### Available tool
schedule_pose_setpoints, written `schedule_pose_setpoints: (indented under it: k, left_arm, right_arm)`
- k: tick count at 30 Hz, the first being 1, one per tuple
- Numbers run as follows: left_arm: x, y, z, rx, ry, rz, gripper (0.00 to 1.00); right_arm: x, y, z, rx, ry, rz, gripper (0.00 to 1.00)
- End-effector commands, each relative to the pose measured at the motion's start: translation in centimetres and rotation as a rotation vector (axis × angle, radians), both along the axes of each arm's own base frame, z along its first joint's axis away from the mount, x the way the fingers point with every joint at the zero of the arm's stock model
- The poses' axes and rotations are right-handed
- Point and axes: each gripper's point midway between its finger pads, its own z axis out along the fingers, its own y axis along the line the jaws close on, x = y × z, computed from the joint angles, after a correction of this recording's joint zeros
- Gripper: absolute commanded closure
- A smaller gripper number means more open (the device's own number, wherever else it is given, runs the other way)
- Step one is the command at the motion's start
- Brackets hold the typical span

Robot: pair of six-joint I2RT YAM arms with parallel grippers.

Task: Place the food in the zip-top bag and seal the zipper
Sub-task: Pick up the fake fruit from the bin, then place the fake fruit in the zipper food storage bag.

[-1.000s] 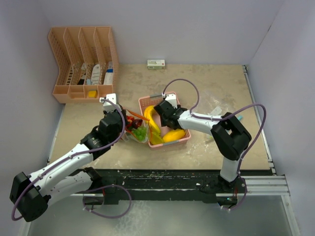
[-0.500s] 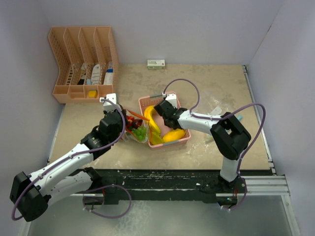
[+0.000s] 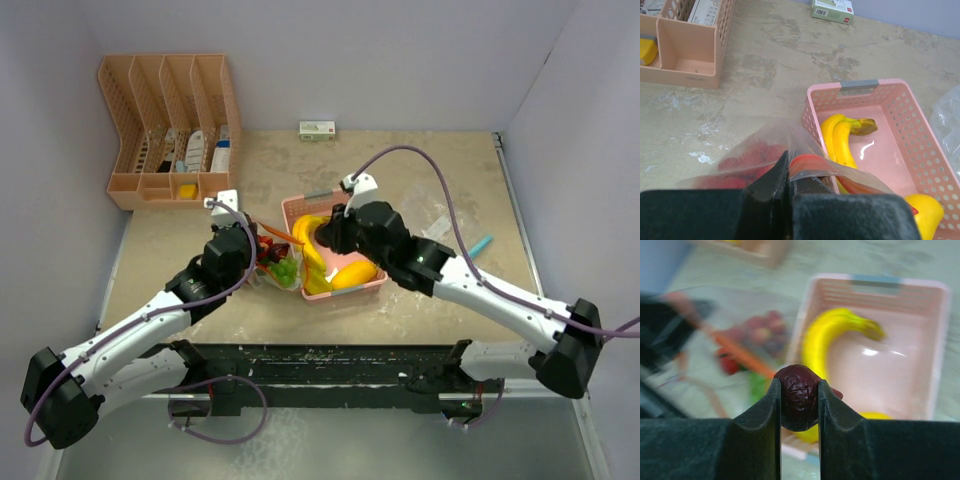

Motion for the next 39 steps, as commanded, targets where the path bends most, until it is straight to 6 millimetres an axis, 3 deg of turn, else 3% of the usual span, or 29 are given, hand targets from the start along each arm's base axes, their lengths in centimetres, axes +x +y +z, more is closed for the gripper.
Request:
schedule_pose_setpoints:
  k: [1, 4, 7, 11, 13, 19, 24, 27, 31, 34, 39]
  left_arm:
    - [0.5, -0.3, 1.5, -0.046, -0.049, 0.009, 1.00]
    - [0.5, -0.3, 1.5, -0.049, -0.049, 0.007, 1.00]
    - [0.5, -0.5, 1.6, -0.055, -0.048, -0.002, 1.00]
    - [0.4, -0.8, 1.6, -0.064, -0.041, -0.019, 1.00]
    - [0.3, -1.0, 1.7, -0.072, -0.037, -0.028, 1.00]
    - [-0.1, -1.1, 1.6, -0.082, -0.026, -0.042, 1.00]
    - [-0.4, -1.0, 1.2, -0.085, -0.014, -0.043, 1.00]
    - [-0.5, -1.0, 1.0, -0.093, -0.009, -0.045, 1.00]
    - [-0.6, -1.4, 1.0, -0.110, 0.002, -0.060, 0.99]
    - [-0.6, -1.5, 1.0, -0.119, 0.008, -0.063, 0.99]
    - [-0.6, -1.9, 1.6, -0.128, 0.002, -0.077, 0.99]
  right_arm:
    - [-6.8, 6.5, 3.2, 0.147, -0.065, 0.390, 1.00]
    - [-8.9, 8.8, 4.5, 0.222, -0.080, 0.508, 1.00]
    - [-9.2, 10.1, 3.6, 0.217, -0.060, 0.552, 1.00]
    - [-7.0, 11.1, 2.1, 0.171, -0.070, 0.485, 1.00]
    - [-5.4, 11.6, 1.2, 0.133, -0.075, 0.423, 0.95]
    - [-2.6, 13.3, 1.1, 0.105, -0.107, 0.348, 0.48]
    - [-2.1, 12.5, 2.8, 0.108, -0.159, 0.314, 0.09]
    - [-2.8, 11.2, 2.7, 0.096, -0.137, 0.310, 0.05]
    - [-3.8, 7.9, 2.1, 0.122, -0.105, 0.230, 0.04]
    - [-4.2, 6.2, -0.3, 0.070, -0.029, 0.170, 0.03]
    - [-3.3, 7.0, -2.6, -0.007, -0.003, 0.191, 0.10]
